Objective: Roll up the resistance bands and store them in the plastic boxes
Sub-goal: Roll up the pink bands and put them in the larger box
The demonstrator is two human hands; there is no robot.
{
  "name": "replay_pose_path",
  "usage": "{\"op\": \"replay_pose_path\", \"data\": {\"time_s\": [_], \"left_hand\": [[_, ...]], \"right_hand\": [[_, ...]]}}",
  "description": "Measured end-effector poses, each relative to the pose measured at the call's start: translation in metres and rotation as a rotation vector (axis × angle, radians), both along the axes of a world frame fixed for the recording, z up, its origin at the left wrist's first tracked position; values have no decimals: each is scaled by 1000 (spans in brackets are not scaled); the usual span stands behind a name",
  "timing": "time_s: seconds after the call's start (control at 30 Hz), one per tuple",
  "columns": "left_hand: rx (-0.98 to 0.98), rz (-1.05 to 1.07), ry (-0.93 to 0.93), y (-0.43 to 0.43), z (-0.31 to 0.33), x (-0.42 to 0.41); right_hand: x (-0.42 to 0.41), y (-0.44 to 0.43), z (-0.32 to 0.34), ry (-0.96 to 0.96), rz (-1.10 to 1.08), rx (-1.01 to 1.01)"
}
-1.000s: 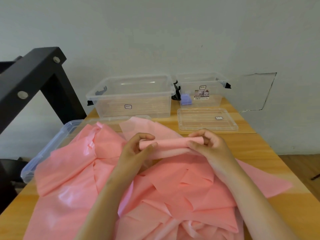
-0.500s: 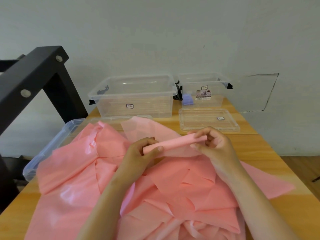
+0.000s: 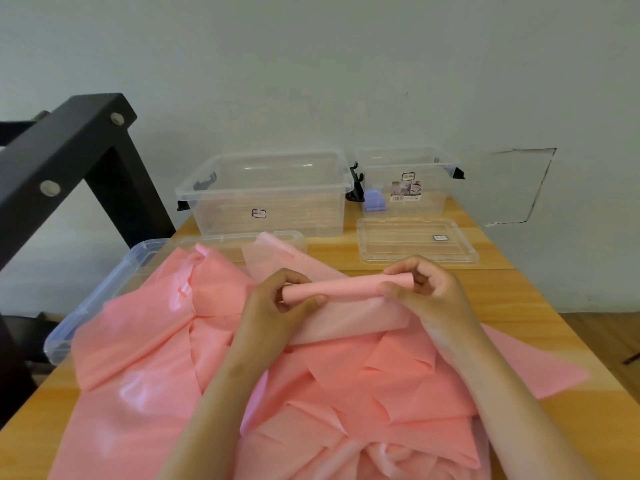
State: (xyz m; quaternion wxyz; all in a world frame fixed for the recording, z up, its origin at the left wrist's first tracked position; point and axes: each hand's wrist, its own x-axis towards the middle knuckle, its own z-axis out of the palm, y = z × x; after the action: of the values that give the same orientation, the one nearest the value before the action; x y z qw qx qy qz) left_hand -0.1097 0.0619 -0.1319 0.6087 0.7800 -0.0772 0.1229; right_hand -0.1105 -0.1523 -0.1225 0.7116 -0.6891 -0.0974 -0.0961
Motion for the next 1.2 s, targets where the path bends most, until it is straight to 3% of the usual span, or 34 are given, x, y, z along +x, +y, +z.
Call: {"op": "replay_pose_path", "data": {"time_s": [0.2,0.43,0.57,0.63,0.73,1.03,1.2], "left_hand": [[-294,-166,108,3,10,-5],[-296,-161,91,1,12,-8],[-296,-94,46,0,12,-7],[-284,-77,51,2,10,-6],[-230,-83,42,2,9,-5],[-164,-124,117,1,2,-1],[-364,-141,88,2,8,-3]], "right_hand": [[-1,2,1,-55,34,62],[2,1,0,-108,14,85],[3,-1,-2,36,125,73],[4,0,-3,57,53,4],[3,1,-2,-2,-27,17],[0,-1,2,-77,3,48],[4,-4,-4,98,77,-54]]}}
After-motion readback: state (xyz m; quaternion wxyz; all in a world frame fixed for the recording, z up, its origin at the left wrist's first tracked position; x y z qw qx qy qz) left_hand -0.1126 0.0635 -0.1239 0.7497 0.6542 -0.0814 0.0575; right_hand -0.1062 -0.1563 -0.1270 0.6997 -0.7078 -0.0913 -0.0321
